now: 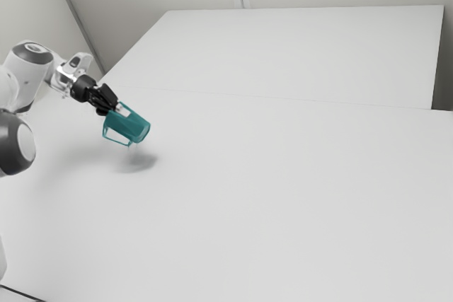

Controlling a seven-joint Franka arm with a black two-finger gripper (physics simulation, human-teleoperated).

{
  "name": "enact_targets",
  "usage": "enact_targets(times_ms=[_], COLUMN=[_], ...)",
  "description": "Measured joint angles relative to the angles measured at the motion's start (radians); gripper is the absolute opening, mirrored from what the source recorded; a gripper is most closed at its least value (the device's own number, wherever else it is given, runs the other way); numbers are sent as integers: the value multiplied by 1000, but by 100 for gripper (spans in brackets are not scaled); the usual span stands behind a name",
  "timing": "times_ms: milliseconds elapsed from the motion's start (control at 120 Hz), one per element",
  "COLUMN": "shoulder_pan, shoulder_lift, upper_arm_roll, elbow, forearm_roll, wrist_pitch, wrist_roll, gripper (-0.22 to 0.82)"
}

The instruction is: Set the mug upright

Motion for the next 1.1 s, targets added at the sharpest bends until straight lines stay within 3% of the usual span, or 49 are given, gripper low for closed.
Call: enact_targets(times_ms=[175,342,550,792,1100], shoulder_pan=[-19,-97,-221,-303,-327], shoulder_lift=[-148,-297,-447,-524,-531], upper_arm_roll=[-109,-157,-169,-182,-185], elbow=[-88,-209,-347,-439,-534], forearm_roll=[184,353,581,784,833], wrist_pitch=[55,155,330,495,630], wrist_roll=[-65,-130,-209,-294,-371], gripper=[-18,-18,-18,-18,-18])
